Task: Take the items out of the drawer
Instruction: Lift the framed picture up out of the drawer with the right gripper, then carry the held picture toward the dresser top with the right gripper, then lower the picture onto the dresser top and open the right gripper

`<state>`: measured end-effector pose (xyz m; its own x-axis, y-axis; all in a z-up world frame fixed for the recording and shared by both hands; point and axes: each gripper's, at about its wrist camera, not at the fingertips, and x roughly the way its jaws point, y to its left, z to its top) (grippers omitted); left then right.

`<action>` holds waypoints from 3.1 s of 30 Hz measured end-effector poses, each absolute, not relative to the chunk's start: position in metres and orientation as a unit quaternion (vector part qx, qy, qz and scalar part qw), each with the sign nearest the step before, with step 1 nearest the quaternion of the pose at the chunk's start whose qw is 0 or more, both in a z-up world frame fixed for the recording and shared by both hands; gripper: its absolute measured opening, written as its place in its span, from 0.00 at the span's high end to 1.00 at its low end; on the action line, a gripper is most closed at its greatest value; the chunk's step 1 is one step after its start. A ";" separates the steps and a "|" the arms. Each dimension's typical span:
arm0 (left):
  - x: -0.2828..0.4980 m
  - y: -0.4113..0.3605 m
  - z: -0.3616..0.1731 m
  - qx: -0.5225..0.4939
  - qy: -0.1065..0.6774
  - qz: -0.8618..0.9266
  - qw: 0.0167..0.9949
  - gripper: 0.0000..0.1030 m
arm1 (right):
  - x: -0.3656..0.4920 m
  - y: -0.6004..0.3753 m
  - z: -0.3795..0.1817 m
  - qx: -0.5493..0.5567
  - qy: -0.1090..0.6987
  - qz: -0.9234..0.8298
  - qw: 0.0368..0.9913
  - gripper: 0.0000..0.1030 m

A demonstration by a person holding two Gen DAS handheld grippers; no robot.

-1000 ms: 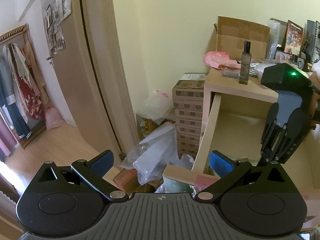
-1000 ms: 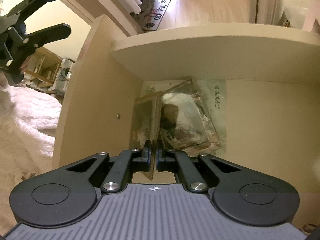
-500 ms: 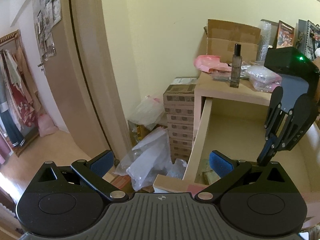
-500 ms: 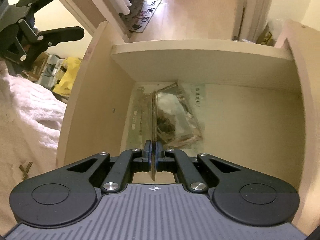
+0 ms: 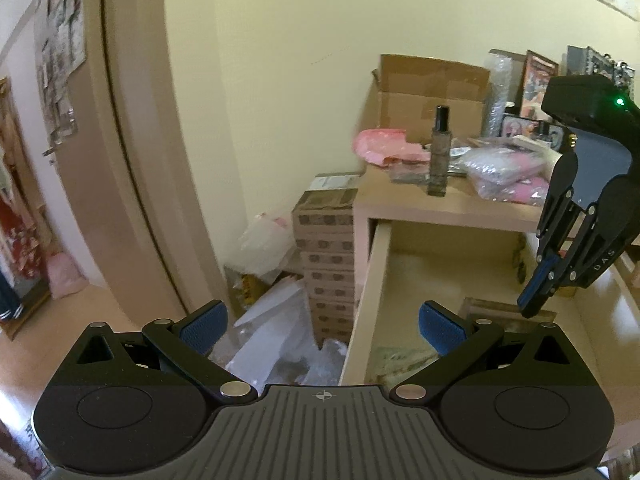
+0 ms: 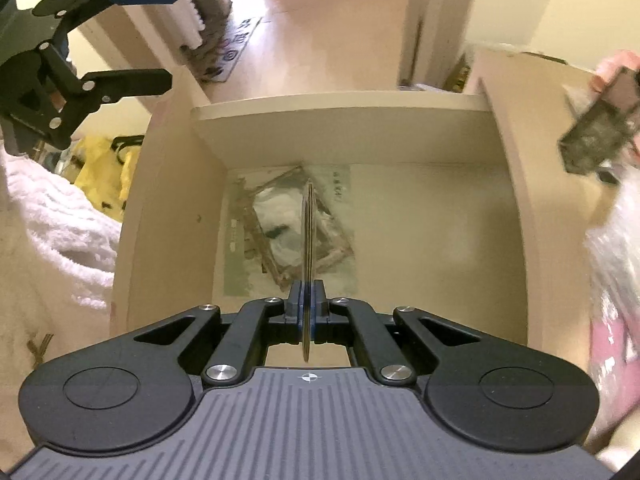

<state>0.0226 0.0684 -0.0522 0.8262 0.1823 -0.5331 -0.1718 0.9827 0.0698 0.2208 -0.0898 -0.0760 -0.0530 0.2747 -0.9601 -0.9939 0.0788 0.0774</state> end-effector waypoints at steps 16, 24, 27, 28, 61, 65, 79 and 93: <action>0.053 0.047 -0.046 0.033 0.271 -0.004 0.962 0.00 | 0.217 -0.152 -0.036 -0.318 0.457 0.472 0.683 0.98; 0.061 0.036 -0.041 0.040 0.261 -0.041 0.964 0.00 | 0.220 -0.173 0.005 -0.304 0.444 0.434 0.723 0.98; 0.063 0.034 -0.039 0.040 0.258 -0.048 0.964 0.00 | 0.224 -0.178 0.019 -0.303 0.444 0.425 0.728 0.98; 0.063 0.033 -0.039 0.039 0.257 -0.049 0.964 0.00 | 0.225 -0.179 0.024 -0.302 0.443 0.421 0.732 0.98; 0.059 0.043 -0.043 0.025 0.274 -0.007 0.961 0.00 | 0.375 -0.261 0.092 -0.245 0.416 0.233 0.844 0.99; 0.059 0.044 -0.045 0.026 0.278 0.000 0.960 0.00 | 0.385 -0.261 0.077 -0.252 0.420 0.219 0.844 0.99; 0.062 0.042 -0.048 0.030 0.288 0.010 0.957 0.00 | 0.407 -0.292 0.032 -0.207 0.459 0.158 0.849 0.99; 0.065 0.038 -0.045 0.035 0.286 0.004 0.958 0.00 | 0.399 -0.288 0.037 -0.182 0.453 0.135 0.862 0.99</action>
